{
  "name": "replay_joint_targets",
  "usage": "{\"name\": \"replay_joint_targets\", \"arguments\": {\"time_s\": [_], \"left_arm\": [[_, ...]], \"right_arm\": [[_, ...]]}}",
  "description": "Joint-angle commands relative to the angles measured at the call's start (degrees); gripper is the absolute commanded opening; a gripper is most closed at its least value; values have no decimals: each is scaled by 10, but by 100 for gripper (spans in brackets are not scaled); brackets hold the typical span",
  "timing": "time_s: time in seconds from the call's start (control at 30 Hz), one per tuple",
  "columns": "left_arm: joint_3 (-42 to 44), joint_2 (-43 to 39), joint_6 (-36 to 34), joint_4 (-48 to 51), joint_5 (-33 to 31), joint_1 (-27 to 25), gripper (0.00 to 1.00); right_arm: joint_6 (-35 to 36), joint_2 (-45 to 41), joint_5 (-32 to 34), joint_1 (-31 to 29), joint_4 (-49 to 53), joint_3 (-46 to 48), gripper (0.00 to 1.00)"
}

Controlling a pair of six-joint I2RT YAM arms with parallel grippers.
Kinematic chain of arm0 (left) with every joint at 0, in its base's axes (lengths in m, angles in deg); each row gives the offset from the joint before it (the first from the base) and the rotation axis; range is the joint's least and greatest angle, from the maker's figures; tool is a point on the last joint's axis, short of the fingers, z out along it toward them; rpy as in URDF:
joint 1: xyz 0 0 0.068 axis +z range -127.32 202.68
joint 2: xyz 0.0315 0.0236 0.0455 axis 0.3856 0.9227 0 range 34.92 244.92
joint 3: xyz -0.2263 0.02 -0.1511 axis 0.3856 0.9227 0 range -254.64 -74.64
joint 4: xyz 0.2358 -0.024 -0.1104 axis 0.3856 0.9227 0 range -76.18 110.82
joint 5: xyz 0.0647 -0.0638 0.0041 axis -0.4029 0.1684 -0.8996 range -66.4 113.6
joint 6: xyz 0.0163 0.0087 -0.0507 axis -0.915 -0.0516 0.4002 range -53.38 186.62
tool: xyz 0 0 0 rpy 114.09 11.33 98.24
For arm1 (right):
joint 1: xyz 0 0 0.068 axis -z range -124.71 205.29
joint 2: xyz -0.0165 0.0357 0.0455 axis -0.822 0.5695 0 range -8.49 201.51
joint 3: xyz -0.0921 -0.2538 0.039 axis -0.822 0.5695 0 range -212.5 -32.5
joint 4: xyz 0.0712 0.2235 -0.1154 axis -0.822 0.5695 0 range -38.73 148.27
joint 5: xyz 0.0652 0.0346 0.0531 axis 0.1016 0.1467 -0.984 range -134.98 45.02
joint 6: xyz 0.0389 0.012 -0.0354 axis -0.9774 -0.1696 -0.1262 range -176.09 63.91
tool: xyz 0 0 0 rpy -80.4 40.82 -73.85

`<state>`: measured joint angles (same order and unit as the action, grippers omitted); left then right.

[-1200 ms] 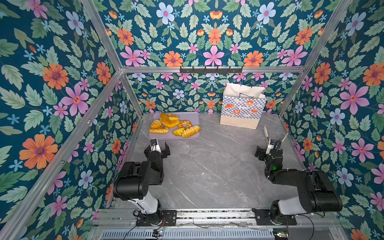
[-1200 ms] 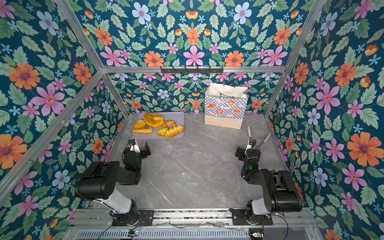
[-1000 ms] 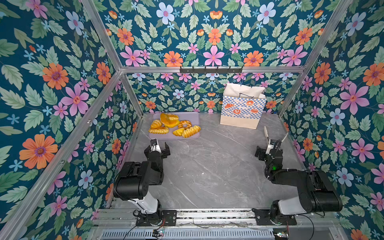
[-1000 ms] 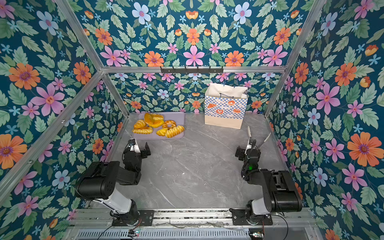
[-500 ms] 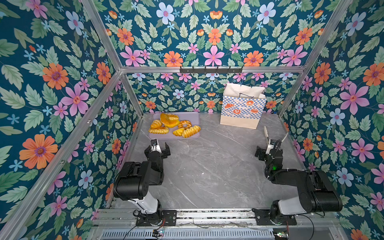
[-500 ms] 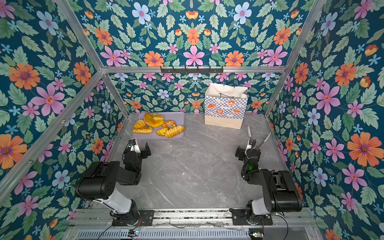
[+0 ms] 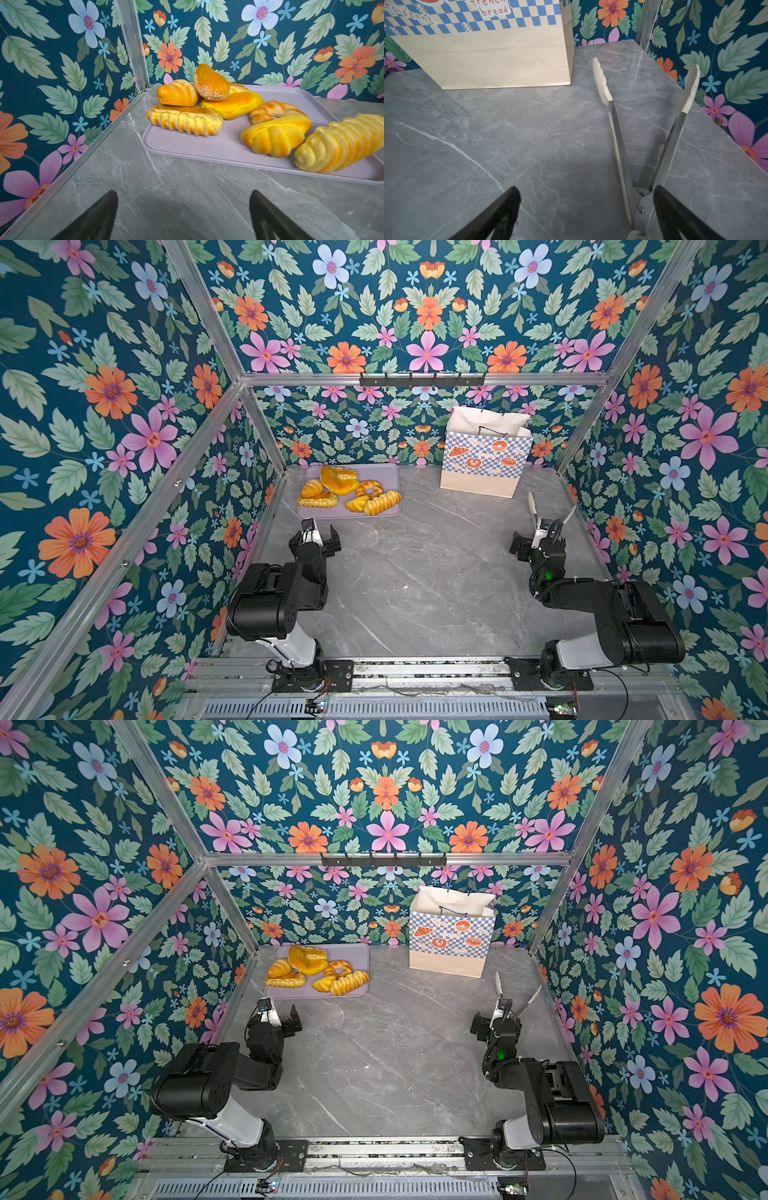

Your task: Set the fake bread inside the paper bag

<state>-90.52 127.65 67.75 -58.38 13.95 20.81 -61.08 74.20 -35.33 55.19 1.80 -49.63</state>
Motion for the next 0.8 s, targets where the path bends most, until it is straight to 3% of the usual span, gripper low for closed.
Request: {"name": "replay_joint_targets", "arguments": {"time_s": [0.0,0.27,0.37,0.47,0.57,0.77], "left_arm": [[-1,0,-8,-6,-4,0,100],[1,-2,-8,-9,-4,0,100],[-14,-30,6,38,-40,0,100],[-57,-70,22,154,-75,0,100],[-68,-110,19,200,-75,0,100],[-97,-233,96,322,-124,0,100]], "right_arm": [[-1,-1,11,0,-21,-1,99],[-1,-1,11,0,-20,0,99],[-2,-8,15,0,-24,-2,99],[-20,-69,42,0,120,-46,99],[-28,-130,51,0,200,-64,99],[-128,-247,49,0,423,-124,99]]}}
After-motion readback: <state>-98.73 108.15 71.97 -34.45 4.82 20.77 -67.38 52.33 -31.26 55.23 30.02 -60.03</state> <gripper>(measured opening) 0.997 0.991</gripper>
